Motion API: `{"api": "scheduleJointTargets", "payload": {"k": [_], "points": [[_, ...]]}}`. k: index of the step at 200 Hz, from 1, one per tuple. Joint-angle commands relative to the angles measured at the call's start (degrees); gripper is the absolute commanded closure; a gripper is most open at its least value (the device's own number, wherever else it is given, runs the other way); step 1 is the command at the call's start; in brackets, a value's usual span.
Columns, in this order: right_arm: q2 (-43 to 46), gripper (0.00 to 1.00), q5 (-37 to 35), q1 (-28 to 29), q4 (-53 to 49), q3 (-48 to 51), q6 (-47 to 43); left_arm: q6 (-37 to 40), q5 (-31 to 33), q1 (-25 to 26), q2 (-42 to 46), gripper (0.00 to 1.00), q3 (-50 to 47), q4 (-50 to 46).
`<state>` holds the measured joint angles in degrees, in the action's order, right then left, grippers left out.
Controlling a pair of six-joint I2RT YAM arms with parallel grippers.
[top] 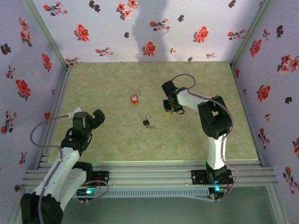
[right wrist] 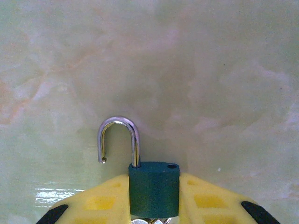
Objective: Lock with the key
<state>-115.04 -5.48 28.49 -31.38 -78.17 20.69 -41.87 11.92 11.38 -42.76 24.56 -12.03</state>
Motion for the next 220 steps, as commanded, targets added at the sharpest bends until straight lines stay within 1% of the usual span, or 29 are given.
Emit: {"api": "scheduleJointTargets", "payload": {"k": [1,69,139,177,220], "points": [[0.19,0.76,0.64,-0.45,-0.17,1.92,-0.97,0.92,-0.23,0.33,0.81,0.00,-0.32,0.26],[5.09,0.76,5.24,-0.37,2.37,6.07,-0.41,0.84,-0.54,0.36,0.83,0.00,-0.47,0.44],[9.30,0.76,7.12,0.67,3.95,9.86,-0.32,1.02,-3.01,0.49,0.93,0.00,-1.13,2.20],[12.08,0.76,7.58,2.07,5.01,12.20,-0.14,0.45,-6.92,0.43,0.99,0.00,-2.46,4.94],[15.91,0.75,10.13,3.91,7.80,15.63,-0.25,-2.58,-15.82,0.65,0.17,0.00,-4.91,11.71]]}}
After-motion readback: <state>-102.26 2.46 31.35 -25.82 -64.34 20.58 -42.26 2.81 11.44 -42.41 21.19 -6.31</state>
